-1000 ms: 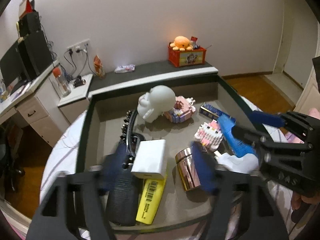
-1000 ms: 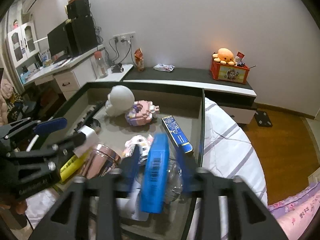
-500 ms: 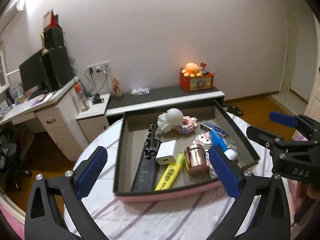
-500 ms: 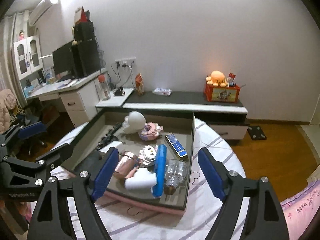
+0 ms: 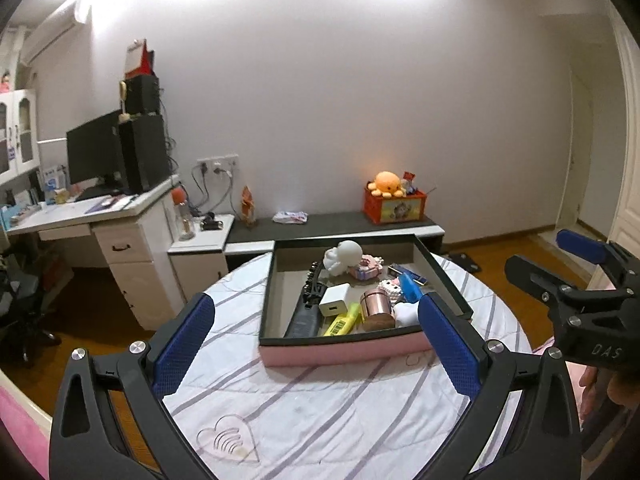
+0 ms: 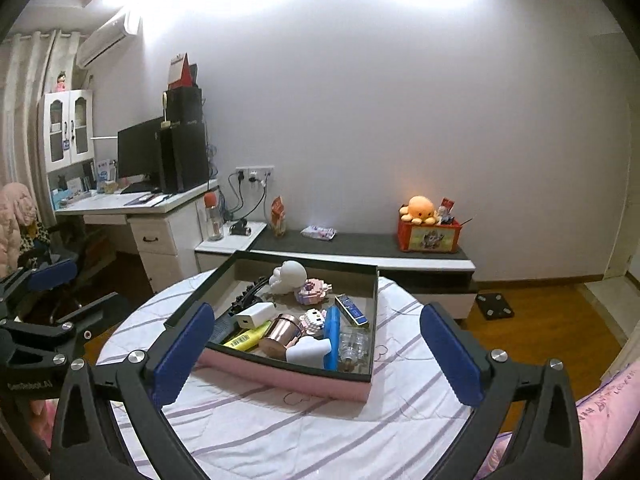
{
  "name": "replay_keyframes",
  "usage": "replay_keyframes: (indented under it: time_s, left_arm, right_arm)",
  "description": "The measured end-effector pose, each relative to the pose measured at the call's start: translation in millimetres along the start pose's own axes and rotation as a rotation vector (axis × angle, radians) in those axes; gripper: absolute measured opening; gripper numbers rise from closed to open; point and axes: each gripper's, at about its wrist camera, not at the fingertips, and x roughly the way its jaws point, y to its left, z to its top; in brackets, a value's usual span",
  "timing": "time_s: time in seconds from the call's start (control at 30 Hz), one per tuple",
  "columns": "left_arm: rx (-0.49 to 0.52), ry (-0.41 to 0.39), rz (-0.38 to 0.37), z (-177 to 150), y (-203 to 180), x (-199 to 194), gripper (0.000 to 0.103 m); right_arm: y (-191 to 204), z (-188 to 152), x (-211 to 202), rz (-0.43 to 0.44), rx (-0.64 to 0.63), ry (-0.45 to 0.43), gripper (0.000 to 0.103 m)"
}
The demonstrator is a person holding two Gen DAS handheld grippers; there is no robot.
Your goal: Organize rigid objects
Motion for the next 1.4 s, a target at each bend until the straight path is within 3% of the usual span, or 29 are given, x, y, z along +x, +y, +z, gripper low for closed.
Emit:
replay_keyframes:
  time_s: [0.17, 0.47, 0.97, 1.4]
  left_arm:
    - [-0.003, -0.047, 0.006, -2.6, -0.2, -29.0, 0.103]
    - [0.017, -0.12, 0.047, -6.3, 6.4, -76.5, 0.103]
    - [0.009, -0.199, 0.099, -13.1, 8.9, -133.4, 0.103]
    - [-0.023, -0.25, 0.094, -19.2, 7.3, -176.7, 0.103]
  right_arm:
    - [8.7, -7.9, -36.6, 0.031, 0.015, -0.102, 0.103]
    - [33.6, -7.8, -76.2, 0.056, 0.009, -0.164, 0.103]
    - [65.6, -8.0, -135.6, 0.028, -0.058, -0.222, 0.103]
    - [74.1, -11.0, -175.8, 0.032, -0.05, -0.277, 0.103]
